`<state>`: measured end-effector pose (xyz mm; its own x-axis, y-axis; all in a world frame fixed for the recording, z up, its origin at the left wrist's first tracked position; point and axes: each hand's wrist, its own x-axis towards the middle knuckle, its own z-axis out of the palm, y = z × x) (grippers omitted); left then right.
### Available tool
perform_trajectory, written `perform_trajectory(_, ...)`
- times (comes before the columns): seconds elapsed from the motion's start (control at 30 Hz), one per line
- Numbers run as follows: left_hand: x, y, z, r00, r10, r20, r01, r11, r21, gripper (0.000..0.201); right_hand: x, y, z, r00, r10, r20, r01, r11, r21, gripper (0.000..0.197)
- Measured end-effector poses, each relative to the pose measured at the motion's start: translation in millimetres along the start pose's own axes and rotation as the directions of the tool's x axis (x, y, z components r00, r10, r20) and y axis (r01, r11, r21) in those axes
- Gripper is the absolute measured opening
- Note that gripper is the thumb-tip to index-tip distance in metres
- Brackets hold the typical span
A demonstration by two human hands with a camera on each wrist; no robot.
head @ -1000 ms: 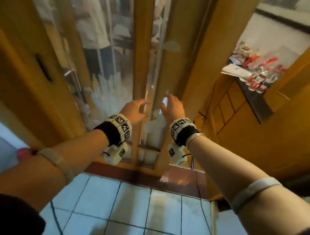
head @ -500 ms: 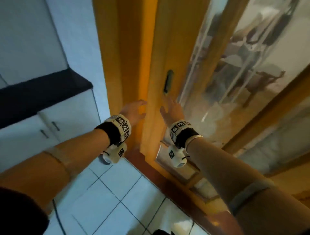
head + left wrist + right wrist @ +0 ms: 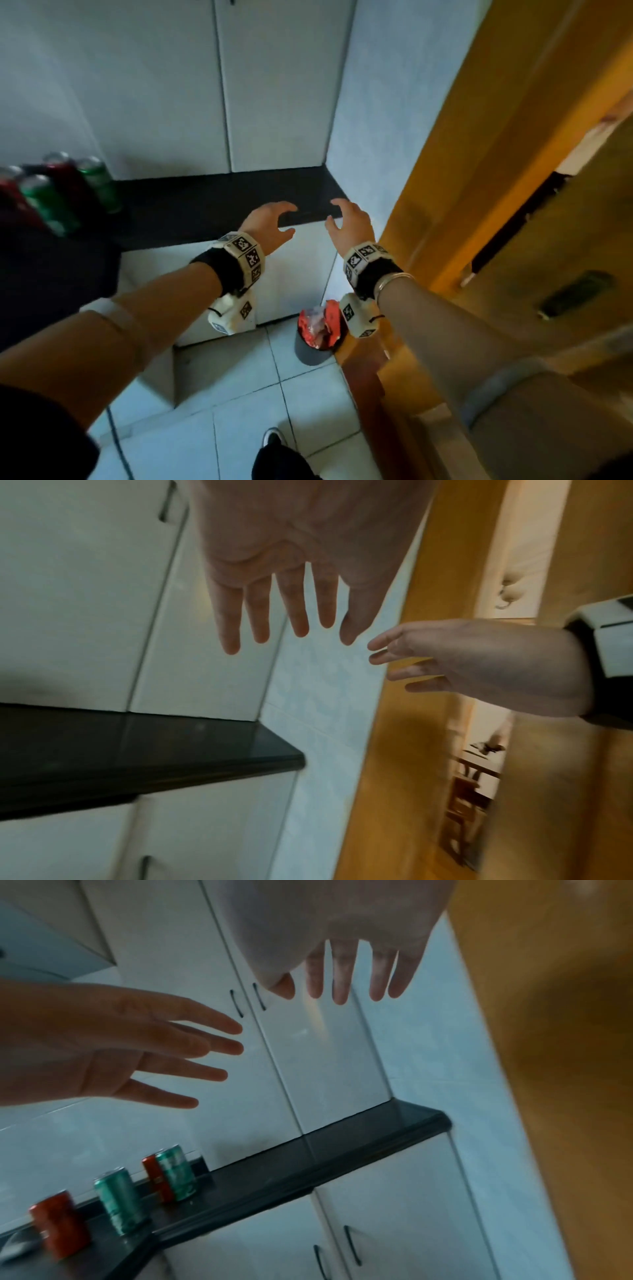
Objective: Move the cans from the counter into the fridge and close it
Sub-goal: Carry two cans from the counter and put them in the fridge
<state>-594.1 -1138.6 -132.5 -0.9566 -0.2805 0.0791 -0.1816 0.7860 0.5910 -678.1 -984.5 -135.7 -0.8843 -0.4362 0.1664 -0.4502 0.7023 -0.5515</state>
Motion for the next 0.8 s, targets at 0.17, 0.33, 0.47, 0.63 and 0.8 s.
perform_trajectory(0.17, 29.1, -78.3, -51.6, 0.984, -0.157, -0.085, 0.159, 0.987, 0.027, 0.046, 81.8, -61.1, 64.9, 0.986, -0.151, 0.065, 0.147, 0.988, 0.054, 0.038)
perform_trajectory(0.33, 33.9, -153.6, -105.0, 0.931, -0.287, -0.226, 0.294, 0.956, 0.000, 0.045, 127.5, -133.3, 135.1, 0.942, -0.308, 0.136, 0.300, 0.951, 0.079, 0.038)
perform_trajectory(0.47, 20.1, -214.0, -146.8, 0.881, -0.360, -0.306, 0.369, 0.929, -0.029, 0.045, 142.7, -197.3, 191.9, 0.885, -0.421, 0.198, 0.406, 0.907, 0.111, 0.038)
perform_trajectory(0.63, -4.3, -294.6, -191.5, 0.848, -0.414, -0.332, 0.424, 0.904, -0.044, 0.049, 144.2, -276.5, 260.3, 0.844, -0.484, 0.232, 0.460, 0.875, 0.151, 0.037)
perform_trajectory(0.8, -25.3, -372.0, -236.0, 0.835, -0.437, -0.334, 0.452, 0.891, -0.037, 0.054, 134.1, -350.5, 328.5, 0.829, -0.478, 0.289, 0.447, 0.878, 0.170, 0.042)
